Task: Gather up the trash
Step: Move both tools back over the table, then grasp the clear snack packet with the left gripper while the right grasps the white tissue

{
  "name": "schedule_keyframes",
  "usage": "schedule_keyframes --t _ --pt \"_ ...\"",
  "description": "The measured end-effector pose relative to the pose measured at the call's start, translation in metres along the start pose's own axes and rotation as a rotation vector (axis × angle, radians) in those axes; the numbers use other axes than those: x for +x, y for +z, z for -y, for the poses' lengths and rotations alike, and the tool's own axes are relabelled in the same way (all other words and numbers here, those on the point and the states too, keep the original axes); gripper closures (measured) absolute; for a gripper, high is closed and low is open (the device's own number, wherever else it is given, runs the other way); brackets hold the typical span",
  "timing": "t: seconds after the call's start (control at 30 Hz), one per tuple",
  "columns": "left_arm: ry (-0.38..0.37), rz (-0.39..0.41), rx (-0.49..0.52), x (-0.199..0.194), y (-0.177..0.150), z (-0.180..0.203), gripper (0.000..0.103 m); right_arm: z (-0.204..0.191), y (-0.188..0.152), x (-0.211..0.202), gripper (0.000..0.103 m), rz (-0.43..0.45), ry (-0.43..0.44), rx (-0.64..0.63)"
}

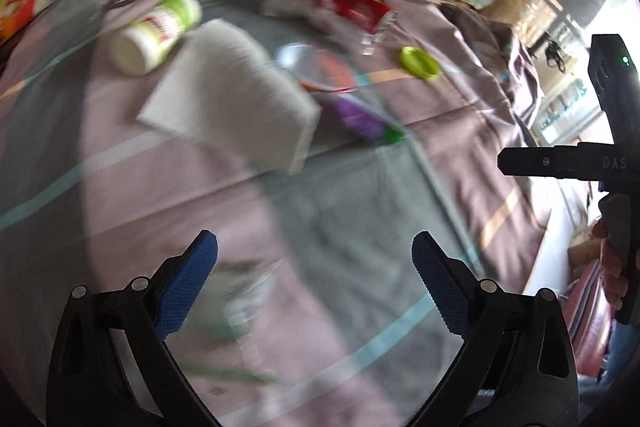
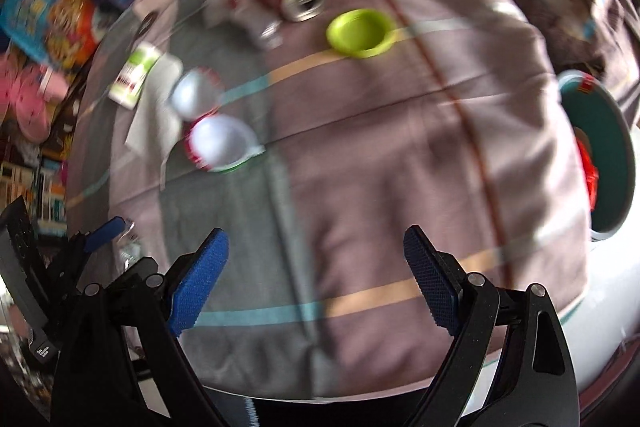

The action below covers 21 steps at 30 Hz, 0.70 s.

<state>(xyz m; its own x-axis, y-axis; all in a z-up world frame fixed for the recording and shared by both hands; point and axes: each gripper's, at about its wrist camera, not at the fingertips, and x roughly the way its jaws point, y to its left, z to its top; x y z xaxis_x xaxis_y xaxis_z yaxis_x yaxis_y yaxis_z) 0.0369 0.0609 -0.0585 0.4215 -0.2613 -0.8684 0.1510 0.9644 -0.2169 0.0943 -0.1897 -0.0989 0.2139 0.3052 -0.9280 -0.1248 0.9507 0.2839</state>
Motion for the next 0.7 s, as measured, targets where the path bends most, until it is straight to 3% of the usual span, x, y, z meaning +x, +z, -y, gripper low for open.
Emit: schedule_keyframes --t 0.23,0.47,0.6,0.7 --pt "0.033 -0.024 -0.042 -0.006 -0.035 -0.039 0.005 -0.043 0.007 0.009 0.018 -0.013 0.000 -0.068" --pt "0.008 -0.007 -0.042 -0.003 -0.046 -0.050 0.008 -0.071 0.016 0.013 0.018 -0.008 -0.004 -0.127" --pt "0.042 0.024 -0.017 -0.006 -0.046 -0.050 0.043 -0.085 0.023 0.017 0.018 -0.007 0.008 -0.144" --pt "0.031 0.041 -0.057 -0.007 -0.041 -0.063 0.044 -0.097 0.031 0.022 0.018 -0.006 0.018 -0.158"
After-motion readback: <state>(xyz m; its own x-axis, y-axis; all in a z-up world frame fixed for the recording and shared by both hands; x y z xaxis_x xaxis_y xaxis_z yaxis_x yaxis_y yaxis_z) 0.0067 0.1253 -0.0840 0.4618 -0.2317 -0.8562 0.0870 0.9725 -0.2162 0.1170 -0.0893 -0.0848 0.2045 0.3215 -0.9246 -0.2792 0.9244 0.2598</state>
